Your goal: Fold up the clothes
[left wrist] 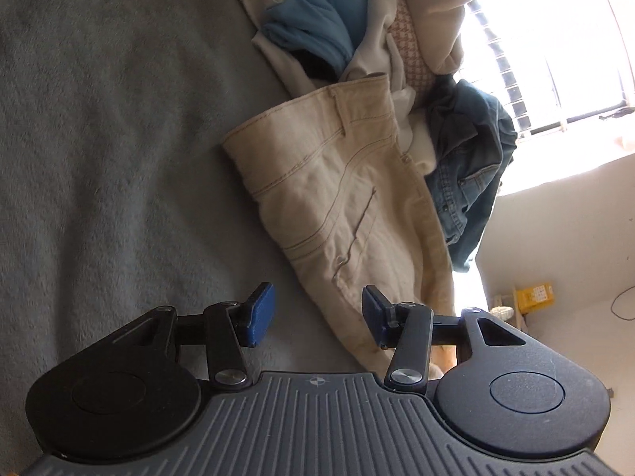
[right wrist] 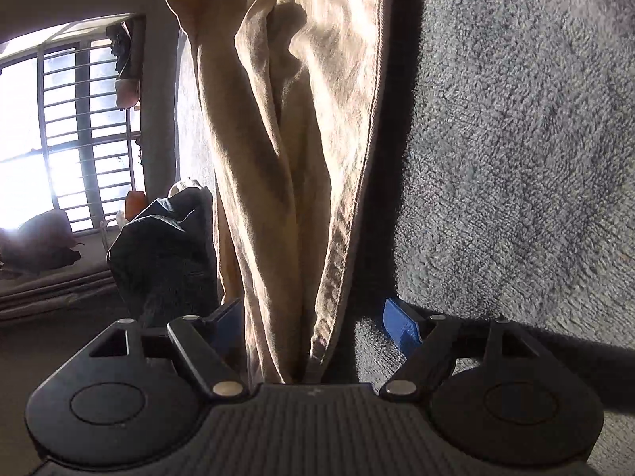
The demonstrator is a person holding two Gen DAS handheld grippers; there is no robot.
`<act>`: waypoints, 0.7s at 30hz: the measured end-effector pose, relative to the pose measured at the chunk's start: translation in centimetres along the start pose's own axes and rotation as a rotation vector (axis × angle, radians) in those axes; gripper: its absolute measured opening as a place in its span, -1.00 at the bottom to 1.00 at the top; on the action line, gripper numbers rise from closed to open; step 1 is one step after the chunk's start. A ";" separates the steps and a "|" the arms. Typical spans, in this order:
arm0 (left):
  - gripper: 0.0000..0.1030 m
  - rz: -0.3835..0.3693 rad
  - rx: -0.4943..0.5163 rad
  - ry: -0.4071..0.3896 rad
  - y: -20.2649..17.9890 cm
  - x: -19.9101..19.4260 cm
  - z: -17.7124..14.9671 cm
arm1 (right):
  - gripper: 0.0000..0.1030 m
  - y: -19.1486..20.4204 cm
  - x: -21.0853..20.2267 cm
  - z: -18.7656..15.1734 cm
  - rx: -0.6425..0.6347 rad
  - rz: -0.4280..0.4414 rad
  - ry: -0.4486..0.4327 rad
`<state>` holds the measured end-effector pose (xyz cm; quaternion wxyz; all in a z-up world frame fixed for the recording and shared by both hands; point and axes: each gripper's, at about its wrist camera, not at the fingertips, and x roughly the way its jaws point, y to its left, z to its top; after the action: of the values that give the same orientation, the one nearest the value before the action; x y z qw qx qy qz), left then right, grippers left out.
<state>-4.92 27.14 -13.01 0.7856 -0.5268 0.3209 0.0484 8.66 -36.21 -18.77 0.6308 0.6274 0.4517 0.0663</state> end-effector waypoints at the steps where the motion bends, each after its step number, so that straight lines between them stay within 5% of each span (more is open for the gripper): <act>1: -0.06 0.002 -0.016 0.005 0.5 0.3 -0.4 | 0.55 0.5 0.7 -0.4 -0.023 -0.001 0.016; 7: -0.06 -0.057 -0.084 -0.045 2.4 1.2 -0.2 | 0.69 3.0 4.8 -3.0 -0.139 -0.001 0.106; 15: -0.06 -0.113 -0.127 -0.127 3.0 3.1 1.9 | 0.68 4.6 8.6 -5.1 -0.176 0.057 0.108; 19: -0.07 -0.106 -0.106 -0.146 2.3 4.5 2.8 | 0.35 4.3 9.3 -5.3 -0.168 0.037 0.064; 21: -0.07 -0.089 -0.103 -0.152 1.7 5.2 3.2 | -0.01 3.9 9.7 -5.0 -0.151 0.024 0.046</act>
<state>-0.07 29.26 -16.50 0.7810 -0.5749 0.2337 0.0697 12.93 -25.45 -19.22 0.6649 0.5816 0.4523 0.1224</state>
